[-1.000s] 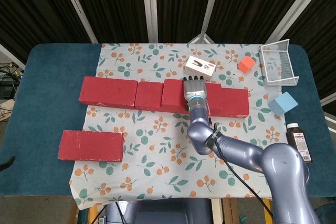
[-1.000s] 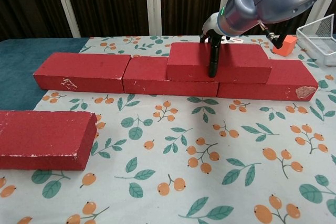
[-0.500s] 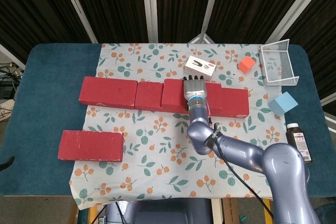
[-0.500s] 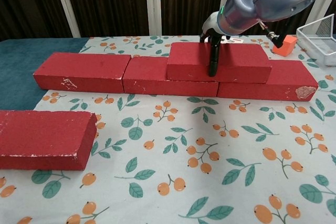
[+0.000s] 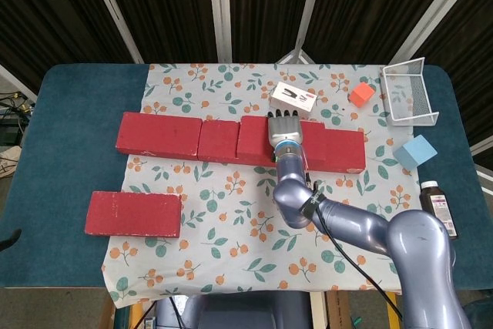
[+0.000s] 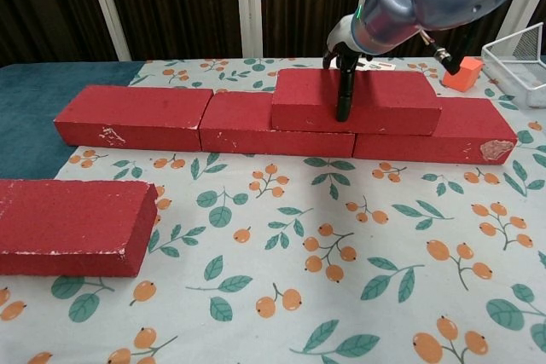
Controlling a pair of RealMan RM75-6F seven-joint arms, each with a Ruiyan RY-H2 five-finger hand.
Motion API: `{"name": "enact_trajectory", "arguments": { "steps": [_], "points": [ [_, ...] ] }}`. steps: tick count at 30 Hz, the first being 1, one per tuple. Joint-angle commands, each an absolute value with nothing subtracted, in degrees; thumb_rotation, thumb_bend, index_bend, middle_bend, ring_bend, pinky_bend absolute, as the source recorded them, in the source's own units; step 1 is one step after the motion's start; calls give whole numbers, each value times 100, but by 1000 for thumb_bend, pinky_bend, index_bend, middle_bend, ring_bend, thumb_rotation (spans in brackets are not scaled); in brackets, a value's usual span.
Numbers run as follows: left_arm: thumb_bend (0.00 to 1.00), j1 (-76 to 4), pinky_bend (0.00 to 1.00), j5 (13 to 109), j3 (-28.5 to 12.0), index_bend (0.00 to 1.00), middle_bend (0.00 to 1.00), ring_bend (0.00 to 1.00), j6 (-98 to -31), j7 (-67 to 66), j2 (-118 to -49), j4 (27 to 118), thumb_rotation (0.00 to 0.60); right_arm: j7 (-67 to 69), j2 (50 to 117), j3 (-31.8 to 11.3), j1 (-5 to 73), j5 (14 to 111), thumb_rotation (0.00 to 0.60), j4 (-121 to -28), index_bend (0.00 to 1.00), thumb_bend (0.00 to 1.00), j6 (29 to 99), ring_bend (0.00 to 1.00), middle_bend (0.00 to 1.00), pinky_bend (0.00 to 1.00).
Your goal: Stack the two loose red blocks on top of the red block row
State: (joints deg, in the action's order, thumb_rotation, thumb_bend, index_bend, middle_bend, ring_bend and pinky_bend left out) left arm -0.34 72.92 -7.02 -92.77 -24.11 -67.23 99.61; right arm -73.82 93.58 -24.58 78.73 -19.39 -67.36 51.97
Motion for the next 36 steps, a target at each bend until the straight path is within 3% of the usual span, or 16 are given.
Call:
{"name": "enact_trajectory", "arguments": {
  "steps": [1, 10, 18, 22, 27, 31, 36],
  "points": [
    [0, -31, 51, 7294, -702, 84, 0, 0, -9281, -2401, -6721, 9961, 600, -7418, 9320, -2483, 7878, -1967, 600, -6806, 32, 52, 5248, 0, 35, 0],
    [0, -3, 51, 7348, -683, 84, 0, 0, -9314, -2331, -6690, 9989, 600, -7230, 8858, -2710, 7792, -1800, 600, -7673, 31, 52, 5606, 0, 29, 0],
    [0, 10, 51, 7448, -634, 84, 0, 0, -9290, -2214, -6649, 9985, 600, -5662, 7318, -2736, 6540, 457, 600, -10697, 19, 52, 6344, 0, 23, 0],
    [0, -2, 51, 7598, -574, 66, 0, 0, -9253, -2104, -6622, 9980, 600, -4785, 6638, -2275, 5490, 2092, 600, -12031, 19, 52, 6958, 0, 24, 0],
    [0, -38, 51, 7879, -443, 13, 0, 0, -9109, -1786, -6517, 10025, 600, -3645, 6016, -1211, 4039, 4278, 600, -12809, 19, 52, 7298, 0, 24, 0],
    [0, -38, 51, 8180, -316, 12, 0, 0, -9091, -1572, -6459, 10037, 600, -2527, 5817, -331, 2951, 6000, 600, -12558, 19, 52, 7615, 0, 24, 0],
    [0, 10, 34, 8514, -176, 7, 0, 0, -9150, -1277, -6363, 10137, 600, -644, 6060, 115, 1923, 7515, 600, -11229, 19, 52, 8404, 0, 25, 0]
  ]
}}
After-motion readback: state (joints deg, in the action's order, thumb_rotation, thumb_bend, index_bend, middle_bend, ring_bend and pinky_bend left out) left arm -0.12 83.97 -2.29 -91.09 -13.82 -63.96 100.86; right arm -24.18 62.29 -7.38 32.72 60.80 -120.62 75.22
